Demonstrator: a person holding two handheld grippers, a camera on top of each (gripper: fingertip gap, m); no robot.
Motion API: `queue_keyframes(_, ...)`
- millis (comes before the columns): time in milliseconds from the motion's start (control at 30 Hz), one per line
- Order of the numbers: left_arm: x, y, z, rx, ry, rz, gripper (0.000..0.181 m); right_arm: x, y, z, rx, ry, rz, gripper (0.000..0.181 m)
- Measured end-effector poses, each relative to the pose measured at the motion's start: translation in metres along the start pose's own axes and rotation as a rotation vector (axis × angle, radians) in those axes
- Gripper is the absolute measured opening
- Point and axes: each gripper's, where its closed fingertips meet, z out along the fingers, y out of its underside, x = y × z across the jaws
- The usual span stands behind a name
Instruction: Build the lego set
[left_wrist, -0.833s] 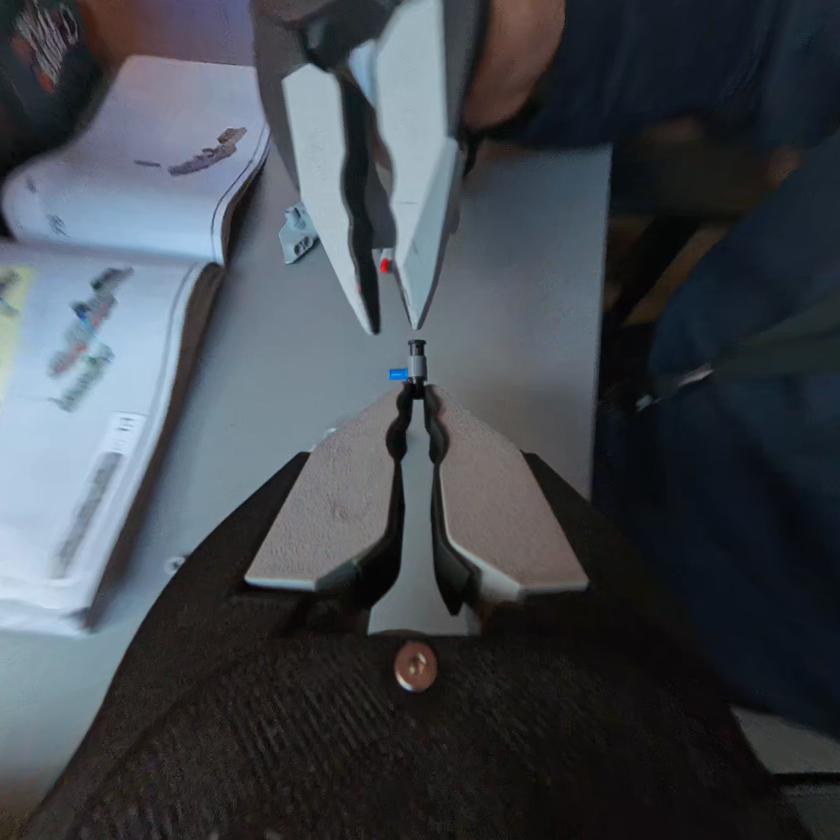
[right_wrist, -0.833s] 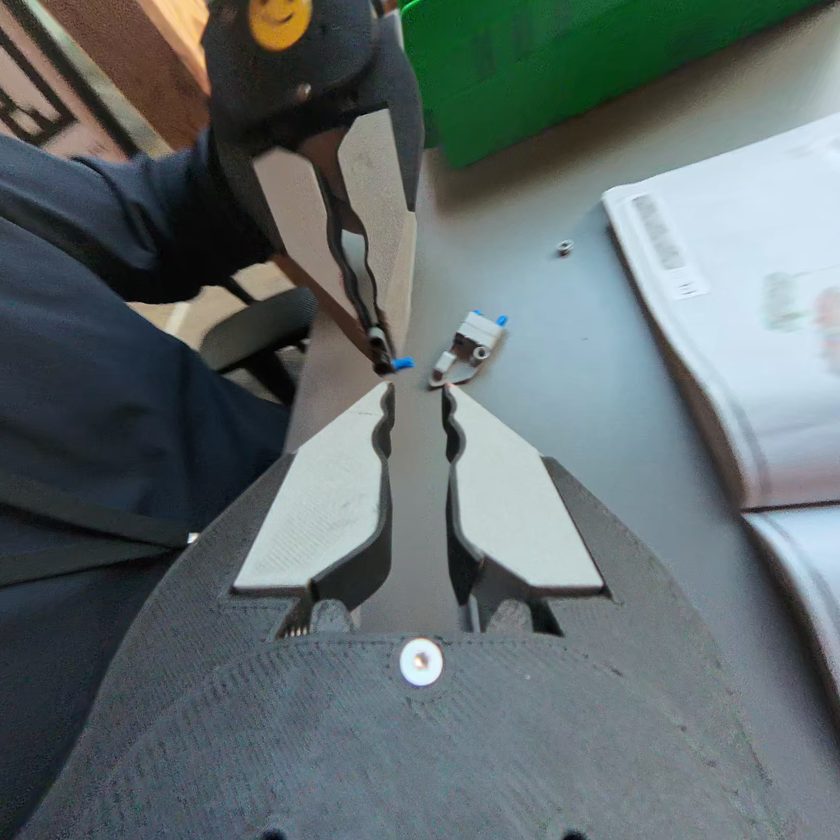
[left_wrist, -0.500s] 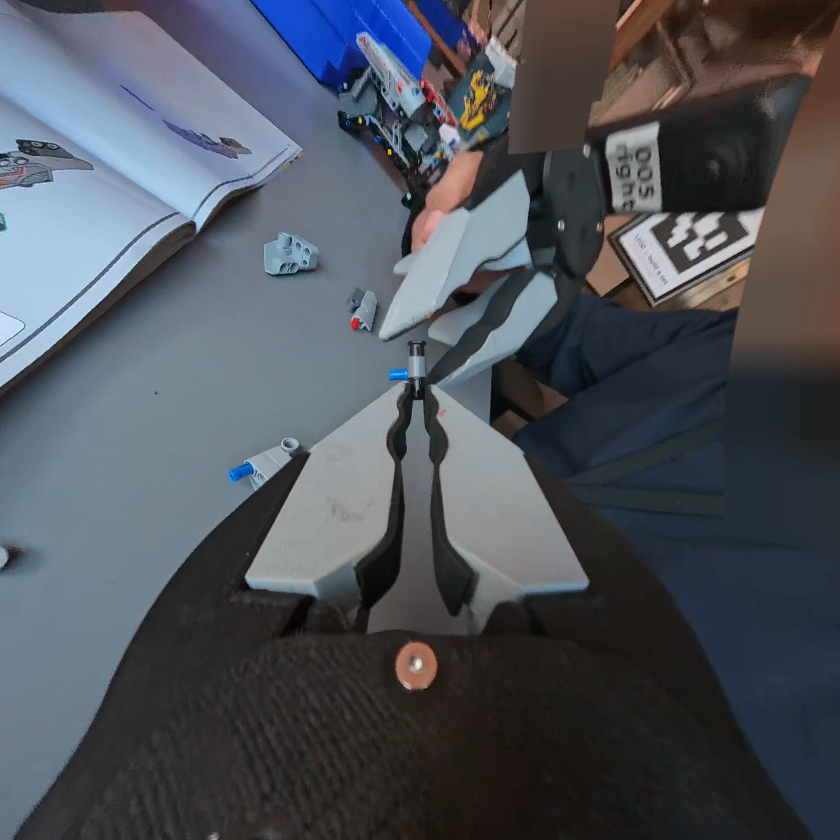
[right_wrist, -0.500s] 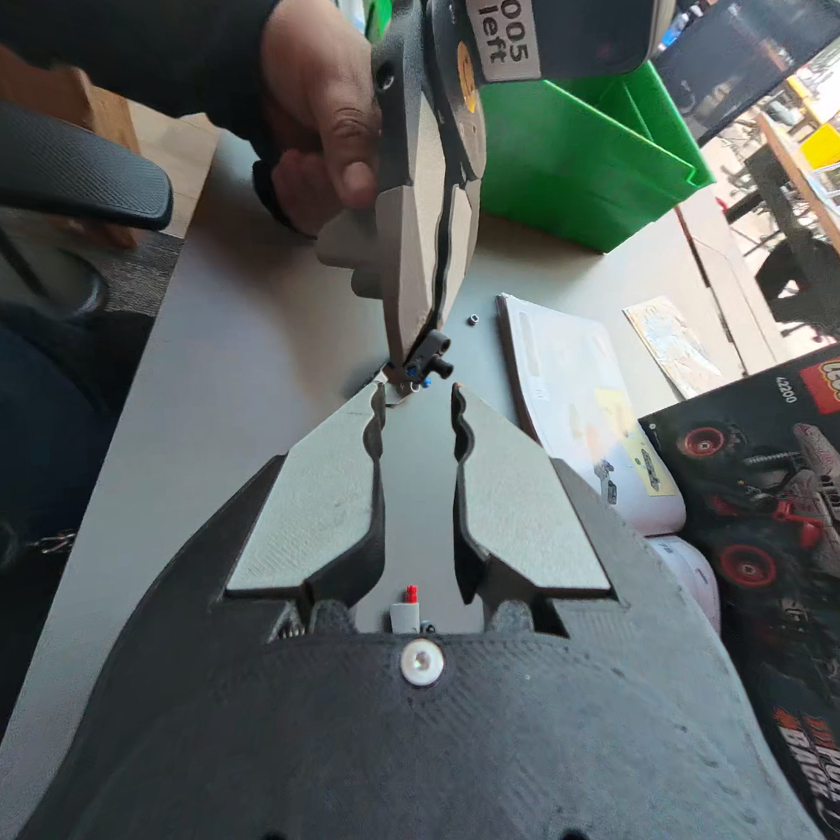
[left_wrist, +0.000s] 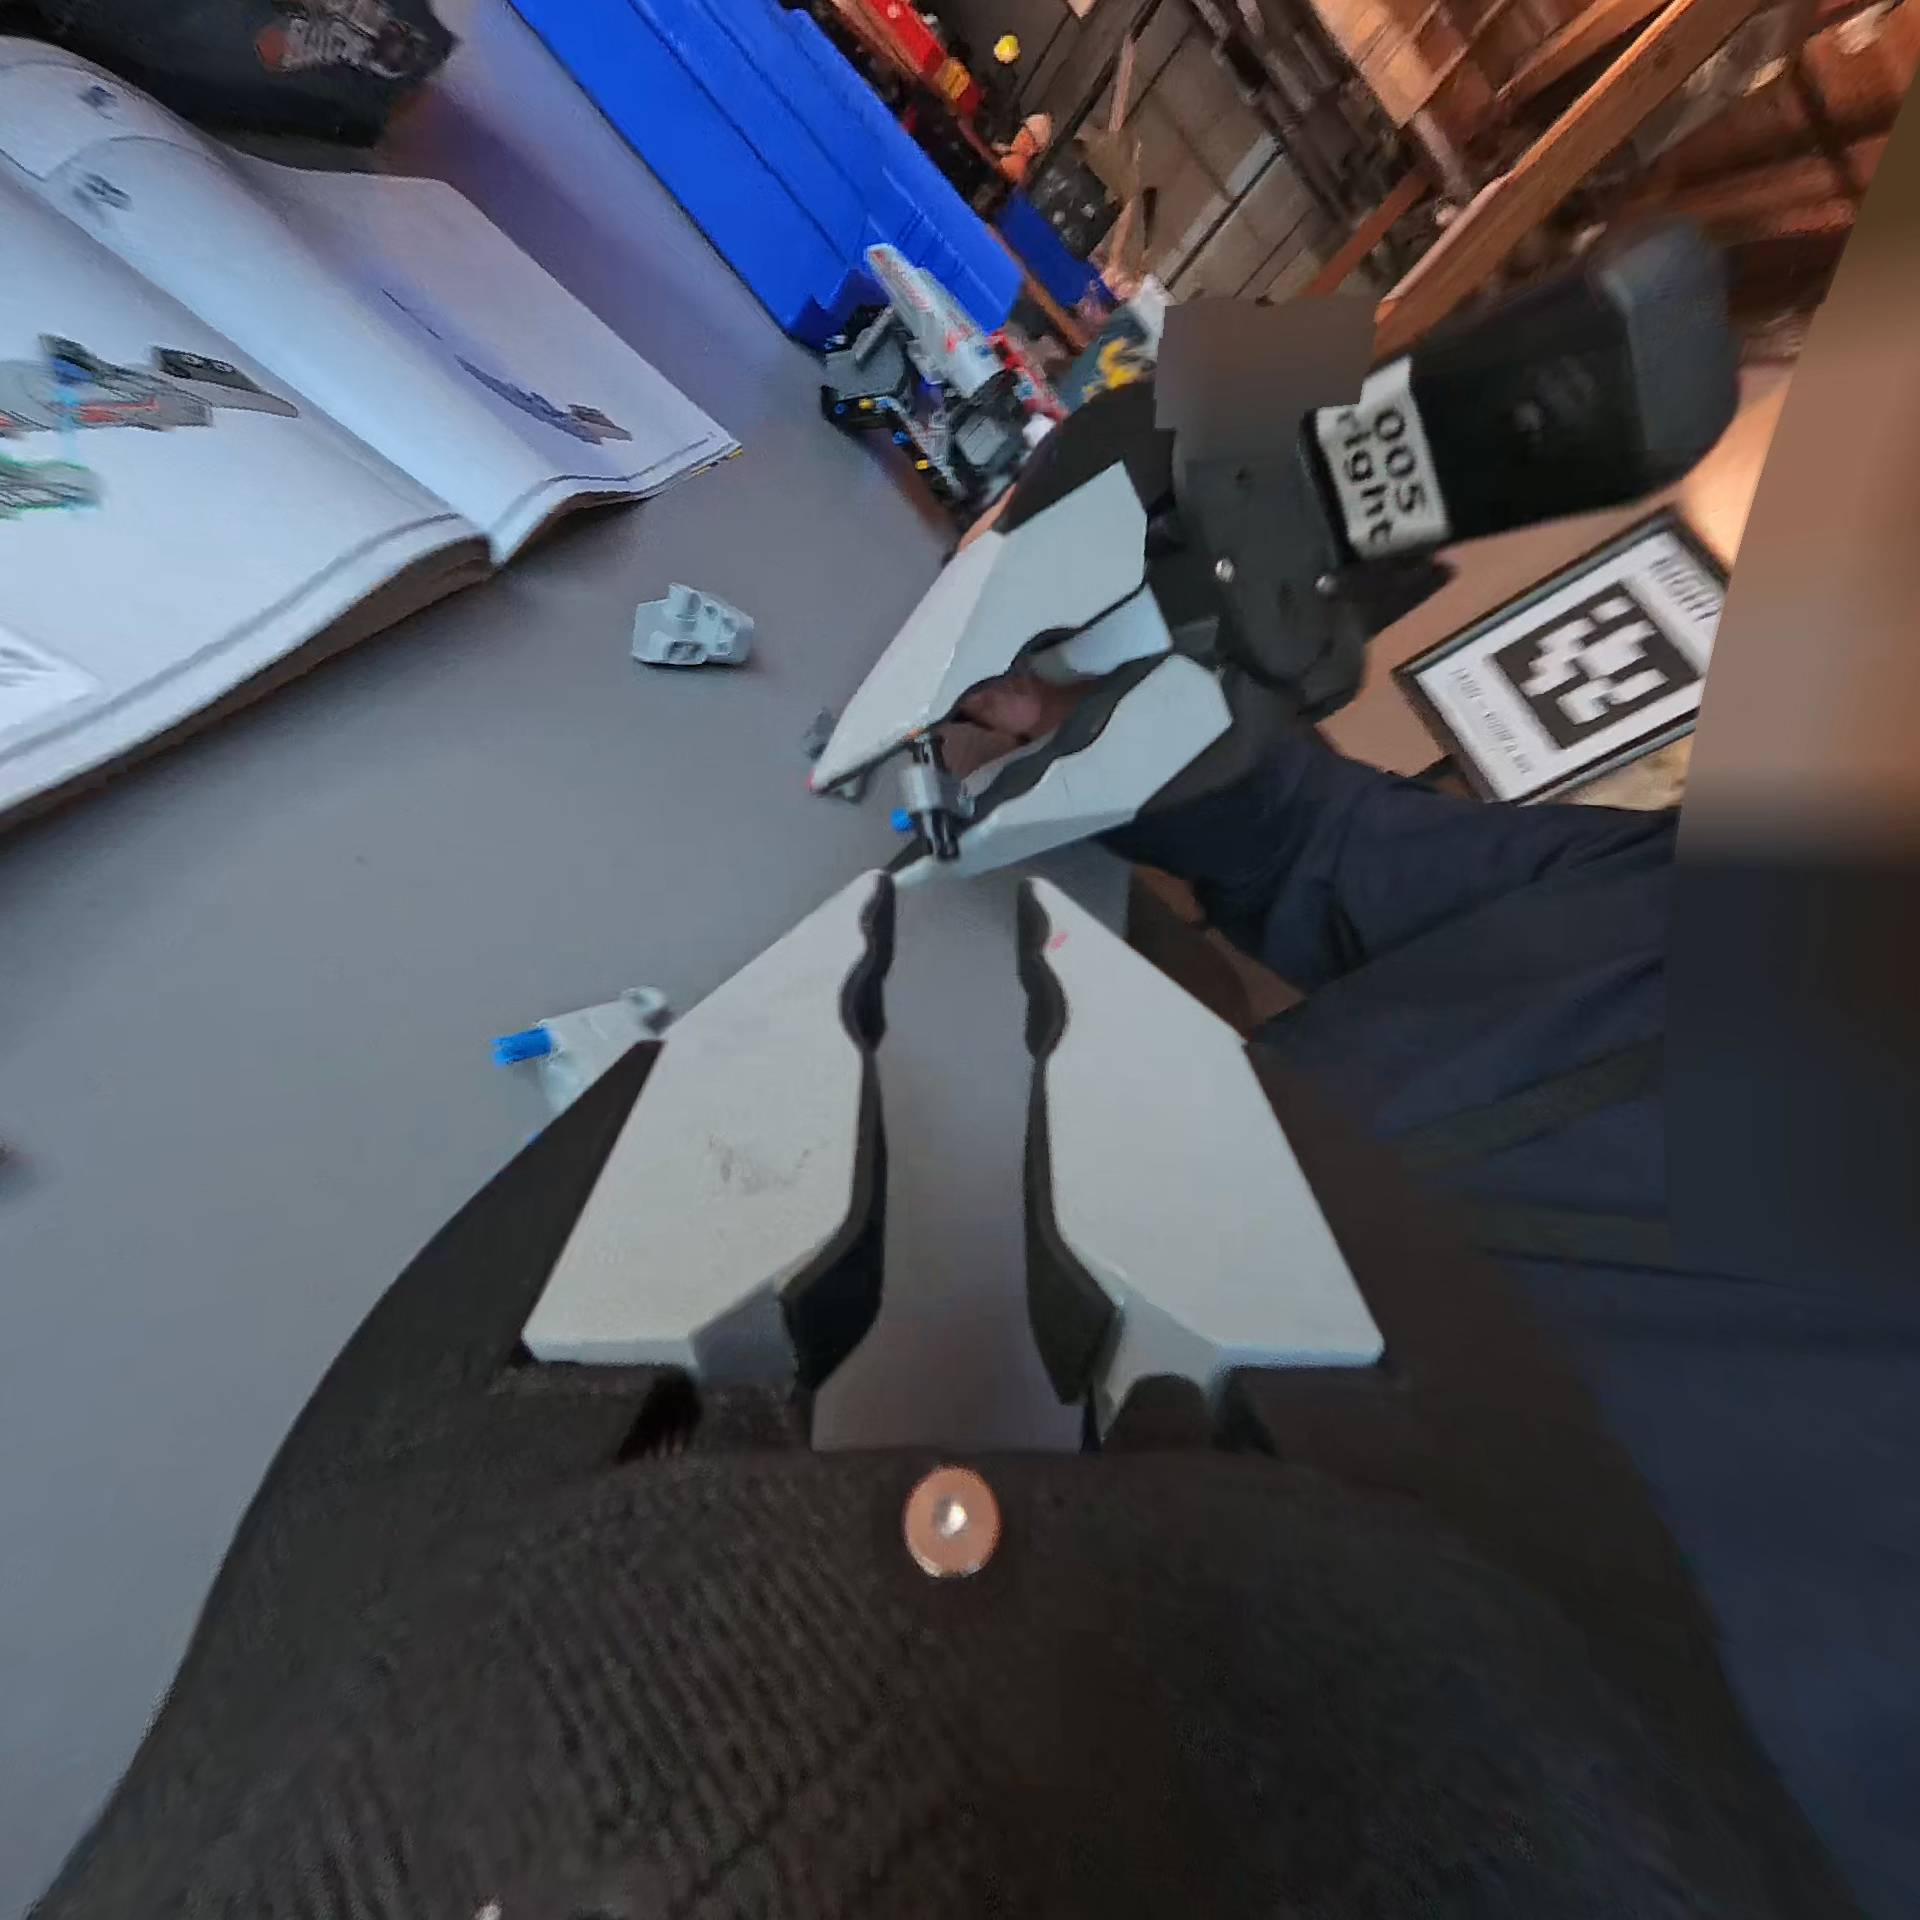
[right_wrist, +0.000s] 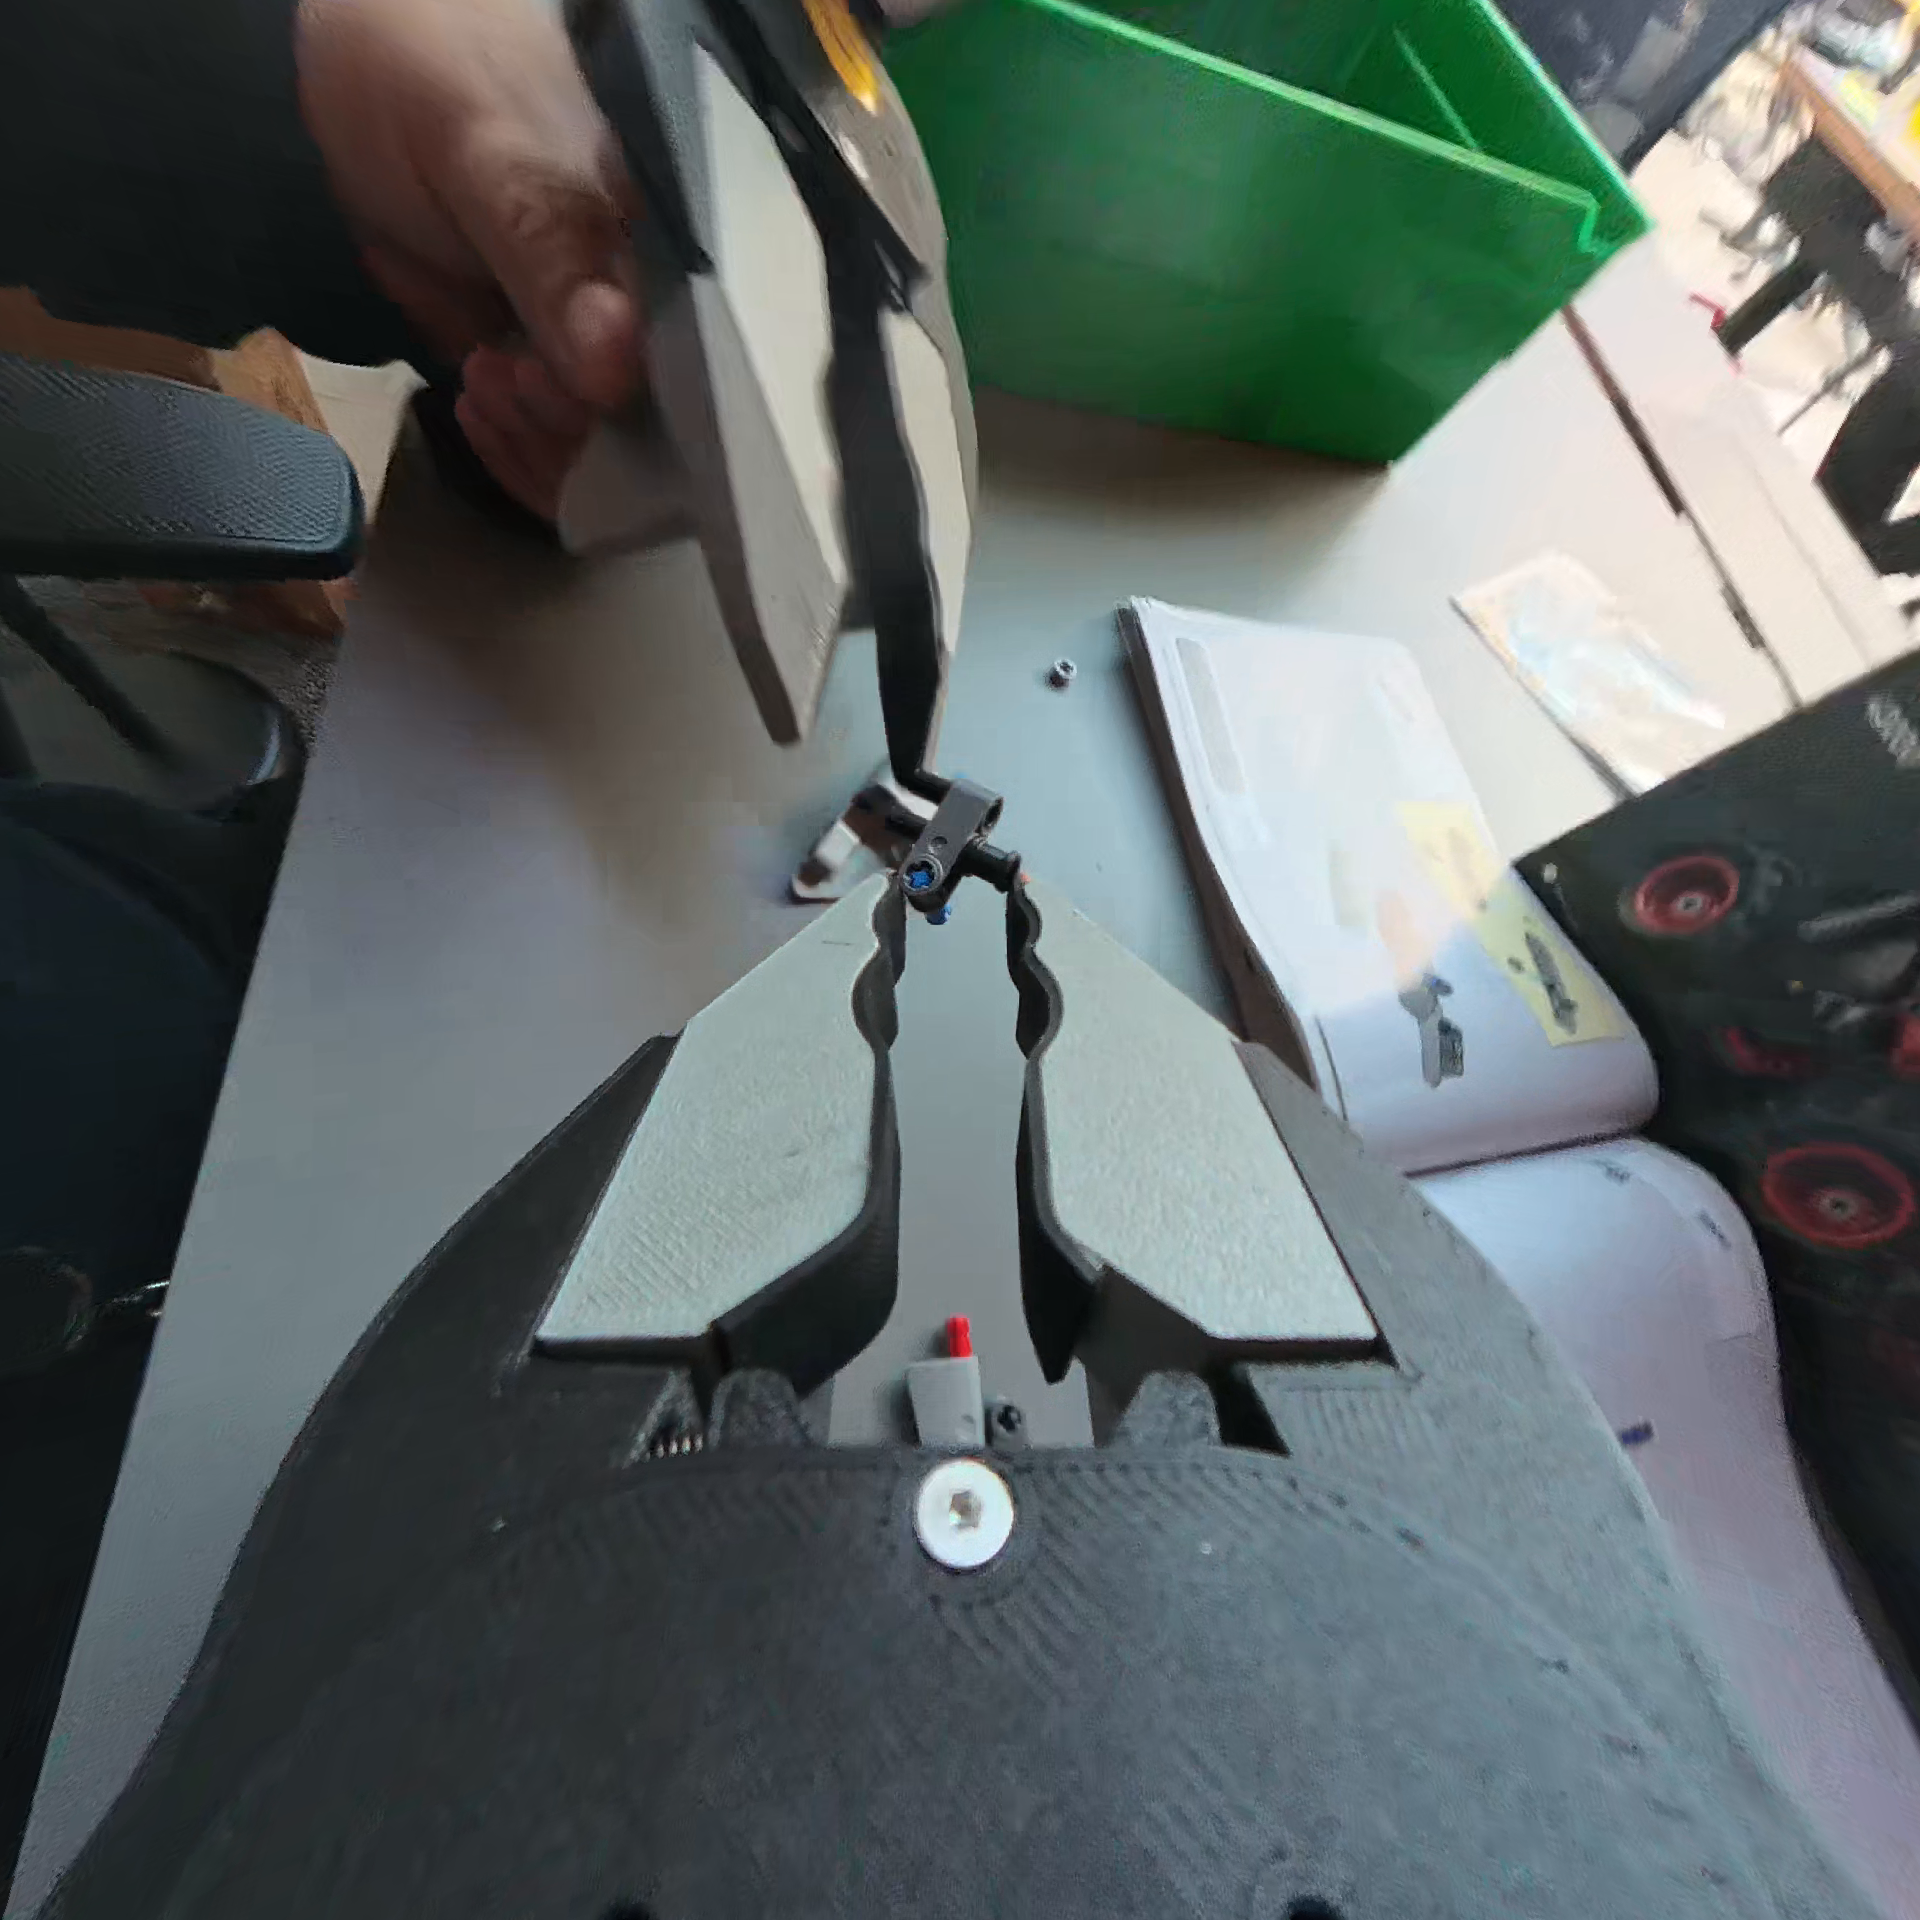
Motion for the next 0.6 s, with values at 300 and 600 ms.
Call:
queue_keyframes(300,-0.052,0.013,-0.045,-0.292,-0.461,0.589,0.042,-0.004,0.019,0.004,-0.004,-0.356,0.530,0.016)
queue_keyframes(600,-0.068,0.029,-0.024,-0.416,-0.528,0.803,0.034,0.018,0.025,0.000,0.048,-0.341,0.646,0.017)
